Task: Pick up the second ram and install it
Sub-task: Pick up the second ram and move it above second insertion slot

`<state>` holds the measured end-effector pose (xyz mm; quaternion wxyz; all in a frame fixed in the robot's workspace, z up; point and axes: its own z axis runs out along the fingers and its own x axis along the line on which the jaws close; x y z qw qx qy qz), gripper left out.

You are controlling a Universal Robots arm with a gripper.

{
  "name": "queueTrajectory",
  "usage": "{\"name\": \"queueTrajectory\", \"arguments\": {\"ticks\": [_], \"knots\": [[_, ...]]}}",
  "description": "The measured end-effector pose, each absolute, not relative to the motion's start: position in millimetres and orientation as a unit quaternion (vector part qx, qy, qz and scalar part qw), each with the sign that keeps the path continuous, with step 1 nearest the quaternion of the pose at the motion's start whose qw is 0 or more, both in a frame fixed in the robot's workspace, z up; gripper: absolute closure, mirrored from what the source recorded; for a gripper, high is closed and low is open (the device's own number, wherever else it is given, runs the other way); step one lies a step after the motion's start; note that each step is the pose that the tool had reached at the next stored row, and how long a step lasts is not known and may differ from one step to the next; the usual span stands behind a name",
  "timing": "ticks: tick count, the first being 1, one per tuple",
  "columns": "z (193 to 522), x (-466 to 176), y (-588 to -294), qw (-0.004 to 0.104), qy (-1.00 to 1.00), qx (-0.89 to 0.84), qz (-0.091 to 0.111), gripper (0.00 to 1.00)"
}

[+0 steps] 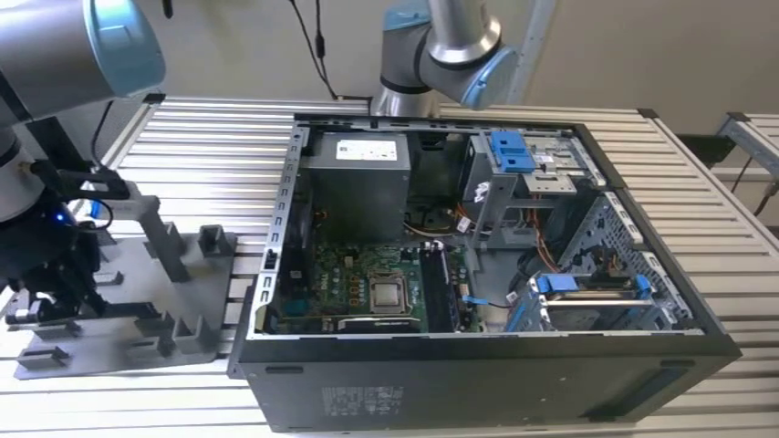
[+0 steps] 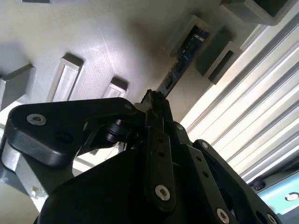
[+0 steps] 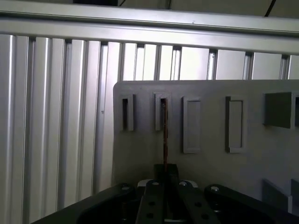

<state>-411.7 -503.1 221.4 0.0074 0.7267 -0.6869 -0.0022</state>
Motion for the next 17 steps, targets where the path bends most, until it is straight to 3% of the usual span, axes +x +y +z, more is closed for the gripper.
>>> {"name": "queueTrajectory", "arguments": {"ticks": [17], "knots": [[229.2,-411.7,-503.1,0.005,-0.688,0.725,-0.005,0.86]]}}
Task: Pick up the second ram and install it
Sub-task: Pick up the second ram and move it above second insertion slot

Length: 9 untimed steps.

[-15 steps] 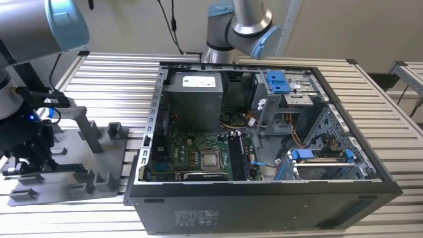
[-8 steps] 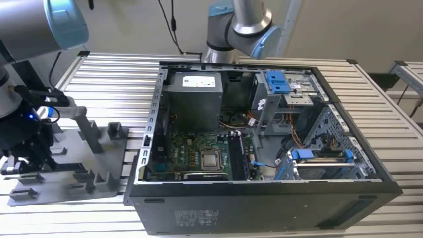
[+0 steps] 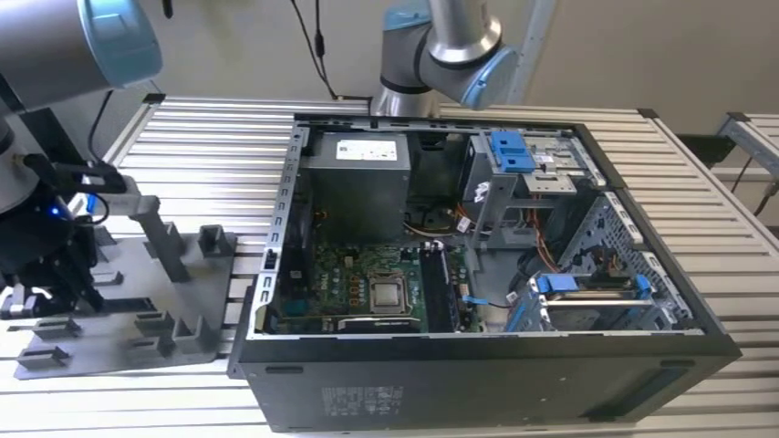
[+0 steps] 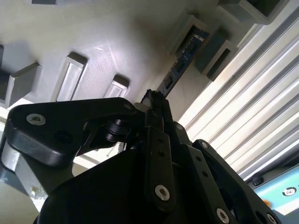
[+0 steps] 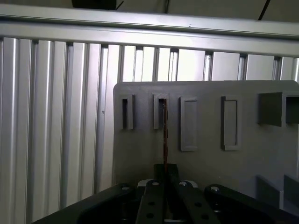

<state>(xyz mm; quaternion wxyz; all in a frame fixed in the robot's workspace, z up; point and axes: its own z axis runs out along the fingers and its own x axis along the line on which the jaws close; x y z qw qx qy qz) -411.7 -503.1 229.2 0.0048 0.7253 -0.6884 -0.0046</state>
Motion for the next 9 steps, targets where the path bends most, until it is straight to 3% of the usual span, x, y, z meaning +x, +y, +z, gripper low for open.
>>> {"name": "queueTrajectory", "arguments": {"ticks": [9], "knots": [[231.2,-411.7,-503.1,0.005,-0.688,0.725,-0.005,0.86]]}}
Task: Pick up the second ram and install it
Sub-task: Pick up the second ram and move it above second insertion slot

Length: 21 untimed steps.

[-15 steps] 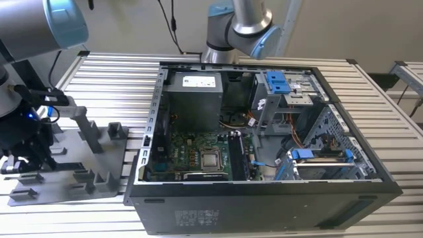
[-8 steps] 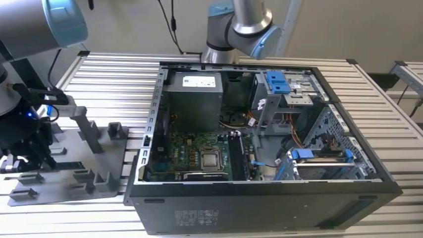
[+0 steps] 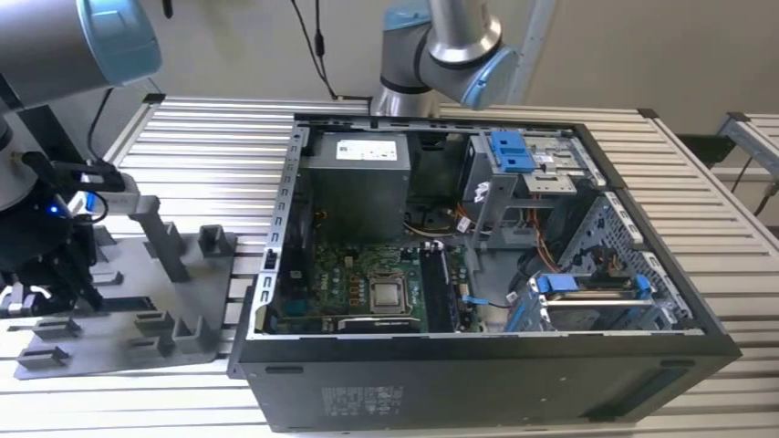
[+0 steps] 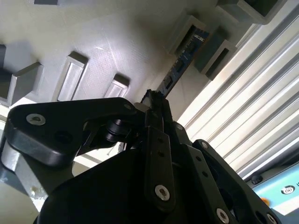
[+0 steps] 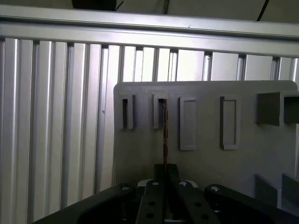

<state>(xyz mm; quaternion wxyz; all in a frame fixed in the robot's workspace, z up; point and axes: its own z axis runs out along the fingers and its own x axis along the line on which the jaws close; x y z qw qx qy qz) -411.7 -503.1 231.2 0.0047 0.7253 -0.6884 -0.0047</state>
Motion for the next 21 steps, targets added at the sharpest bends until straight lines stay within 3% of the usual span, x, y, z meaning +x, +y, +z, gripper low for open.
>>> {"name": "queueTrajectory", "arguments": {"ticks": [21], "knots": [[251,-412,-503,0.004,-0.689,0.725,-0.006,0.86]]}}
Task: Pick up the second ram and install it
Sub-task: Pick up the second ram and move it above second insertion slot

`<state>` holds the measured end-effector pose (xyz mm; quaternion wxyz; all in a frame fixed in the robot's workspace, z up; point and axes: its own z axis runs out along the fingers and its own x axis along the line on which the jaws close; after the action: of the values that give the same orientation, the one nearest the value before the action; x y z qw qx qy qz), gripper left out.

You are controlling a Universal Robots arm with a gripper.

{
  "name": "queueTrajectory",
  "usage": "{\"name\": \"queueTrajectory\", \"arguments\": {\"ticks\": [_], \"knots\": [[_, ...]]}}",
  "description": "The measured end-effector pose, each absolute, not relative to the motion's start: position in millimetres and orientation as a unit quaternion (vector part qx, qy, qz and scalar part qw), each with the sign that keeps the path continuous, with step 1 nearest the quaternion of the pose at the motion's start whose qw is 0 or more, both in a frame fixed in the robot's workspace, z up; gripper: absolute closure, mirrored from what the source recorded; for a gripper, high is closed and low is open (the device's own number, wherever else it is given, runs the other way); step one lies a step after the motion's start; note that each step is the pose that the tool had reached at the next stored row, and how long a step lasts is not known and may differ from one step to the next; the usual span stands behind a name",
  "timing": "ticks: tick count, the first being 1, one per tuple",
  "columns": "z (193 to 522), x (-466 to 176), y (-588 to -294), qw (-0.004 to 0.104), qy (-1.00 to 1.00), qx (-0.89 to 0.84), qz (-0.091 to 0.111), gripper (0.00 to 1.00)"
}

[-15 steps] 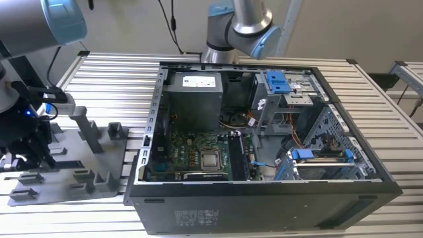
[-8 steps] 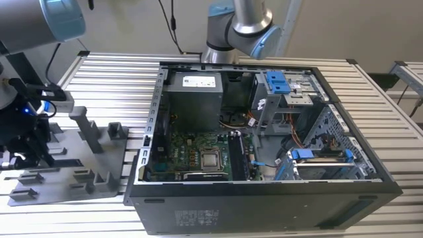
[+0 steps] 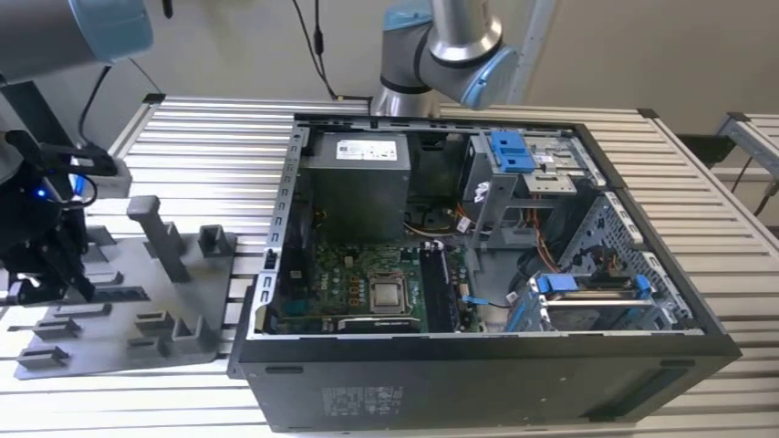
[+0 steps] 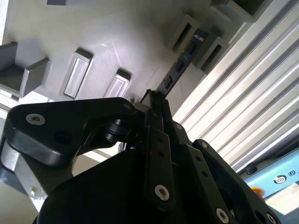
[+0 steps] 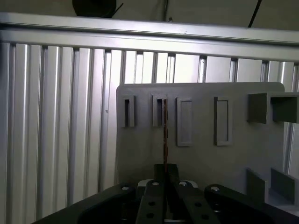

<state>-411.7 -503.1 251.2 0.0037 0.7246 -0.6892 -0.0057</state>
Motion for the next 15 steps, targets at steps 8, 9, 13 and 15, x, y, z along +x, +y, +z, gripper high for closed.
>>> {"name": "queueTrajectory", "arguments": {"ticks": [8,9,13,15], "knots": [[257.6,-411.8,-503.1,0.004,-0.689,0.724,-0.006,0.86],[258.4,-411.8,-503.1,0.004,-0.689,0.724,-0.006,0.86],[260.7,-411.8,-503.1,0.004,-0.689,0.724,-0.006,0.86],[261.8,-411.8,-503.1,0.004,-0.689,0.724,-0.006,0.86]]}}
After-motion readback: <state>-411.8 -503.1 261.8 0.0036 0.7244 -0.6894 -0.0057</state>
